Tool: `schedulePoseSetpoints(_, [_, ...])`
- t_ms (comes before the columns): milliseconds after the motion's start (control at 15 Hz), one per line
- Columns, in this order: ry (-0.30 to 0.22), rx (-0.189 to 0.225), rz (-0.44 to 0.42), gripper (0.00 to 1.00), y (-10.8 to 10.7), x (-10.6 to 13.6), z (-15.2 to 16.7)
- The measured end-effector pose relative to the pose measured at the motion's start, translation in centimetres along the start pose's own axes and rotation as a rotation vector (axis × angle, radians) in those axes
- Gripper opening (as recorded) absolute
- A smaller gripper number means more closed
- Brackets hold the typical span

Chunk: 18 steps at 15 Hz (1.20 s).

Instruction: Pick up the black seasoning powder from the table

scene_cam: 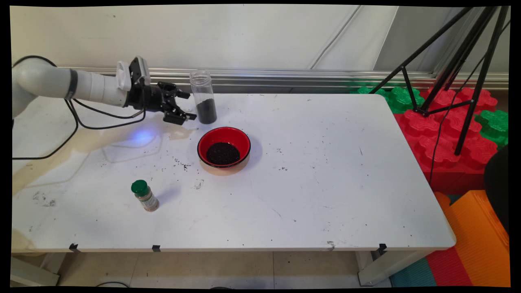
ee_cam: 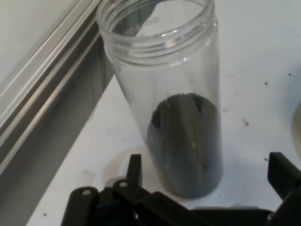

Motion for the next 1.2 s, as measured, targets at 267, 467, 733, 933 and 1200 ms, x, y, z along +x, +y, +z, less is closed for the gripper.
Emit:
schedulePoseSetpoints(267, [0.035, 0.011, -0.016, 1.00, -0.3, -0.7, 1.5])
schedulePoseSetpoints(467, [0.057, 0.014, -0.026, 1.00, -0.5, -1.3, 2.5])
schedulePoseSetpoints(733, [0.079, 0.014, -0.034, 1.00, -0.6, -1.8, 3.4])
schedulePoseSetpoints(933, [0.096, 0.008, -0.040, 1.00, -0.6, -2.1, 4.0])
schedulePoseSetpoints(1200, [0.120, -0.003, -0.050, 1.00, -0.5, -2.5, 4.6])
